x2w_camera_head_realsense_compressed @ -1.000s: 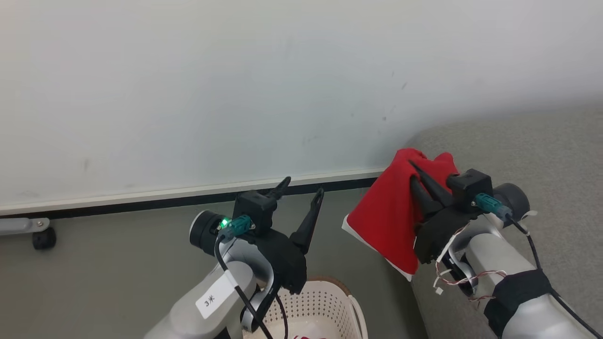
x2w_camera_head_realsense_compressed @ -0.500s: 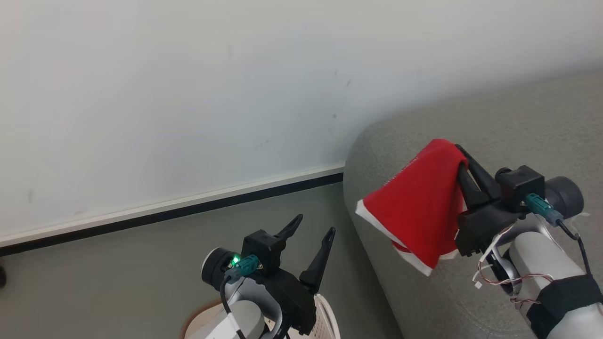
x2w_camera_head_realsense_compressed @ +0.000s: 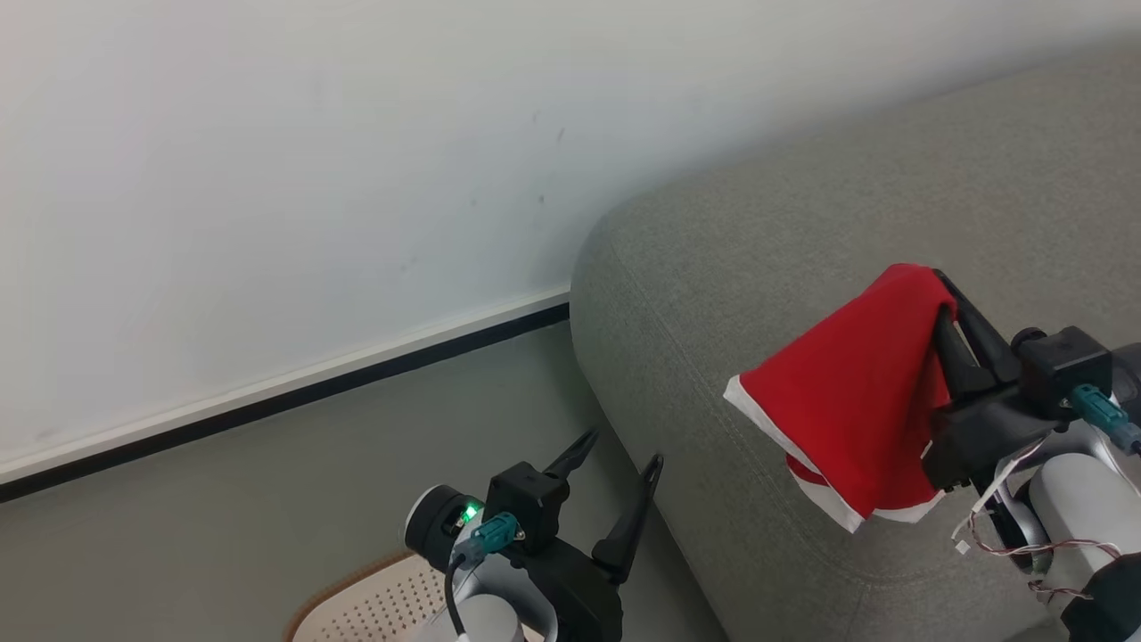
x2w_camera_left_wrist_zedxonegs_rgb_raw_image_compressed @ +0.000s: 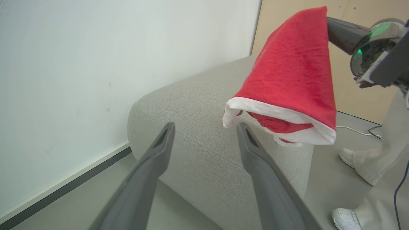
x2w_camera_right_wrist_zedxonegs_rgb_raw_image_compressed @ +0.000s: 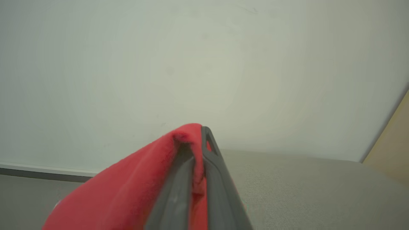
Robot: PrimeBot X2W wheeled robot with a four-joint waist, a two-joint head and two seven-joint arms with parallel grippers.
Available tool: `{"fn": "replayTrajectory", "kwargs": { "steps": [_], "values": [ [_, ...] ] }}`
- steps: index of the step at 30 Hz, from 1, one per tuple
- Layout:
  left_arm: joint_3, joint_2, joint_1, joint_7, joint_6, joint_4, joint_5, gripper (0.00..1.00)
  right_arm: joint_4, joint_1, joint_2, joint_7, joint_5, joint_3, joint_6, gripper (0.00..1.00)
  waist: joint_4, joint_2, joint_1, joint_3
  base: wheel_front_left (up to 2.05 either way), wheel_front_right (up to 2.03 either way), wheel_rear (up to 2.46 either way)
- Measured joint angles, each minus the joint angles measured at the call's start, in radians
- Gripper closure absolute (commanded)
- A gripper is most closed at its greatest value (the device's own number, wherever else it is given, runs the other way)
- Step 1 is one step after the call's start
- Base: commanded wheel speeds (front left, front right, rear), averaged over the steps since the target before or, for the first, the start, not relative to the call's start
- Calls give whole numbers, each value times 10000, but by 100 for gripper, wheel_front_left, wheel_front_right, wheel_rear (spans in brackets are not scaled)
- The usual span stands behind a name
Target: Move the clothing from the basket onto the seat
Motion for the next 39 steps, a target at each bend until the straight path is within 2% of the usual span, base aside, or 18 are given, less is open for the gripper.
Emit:
{"fn": "replayTrajectory", "kwargs": {
  "steps": [4,9,13,19,22,24,27,39],
  "values": [
    [-178,-58,-32,0,0,0,330,0,-215,101,-159,2,121,-232,-84,100,-162,0,0,304,0,0,0],
    [-445,-102,-546,0,-2,155,568,0,-242,-213,-221,105,192,-337,-35,100,-233,0,0,808,0,0,0],
    [-531,-148,-1055,8,-8,242,777,0,-226,-1260,-263,286,293,-539,105,100,-220,0,1,1297,0,0,0],
    [-635,-174,-1603,19,-12,228,1120,0,167,-3376,-752,633,184,-832,372,100,-72,1,3,2241,0,0,0],
    [-623,-151,-1810,19,-12,157,1214,0,476,-4357,-842,708,426,-1315,497,100,48,1,3,2663,0,0,0],
    [-610,-67,-1934,75,-10,86,1244,0,825,-5008,-905,723,767,-1593,600,100,142,1,3,2945,0,0,0],
    [-571,176,-2085,92,0,-42,1453,0,1361,-5770,-1371,807,537,-1574,719,100,292,1,4,3372,0,0,0],
    [-345,869,-2826,196,86,-924,2046,0,2755,-7401,-1870,765,654,-2280,696,100,769,2,2,5159,0,0,0]
  ]
}}
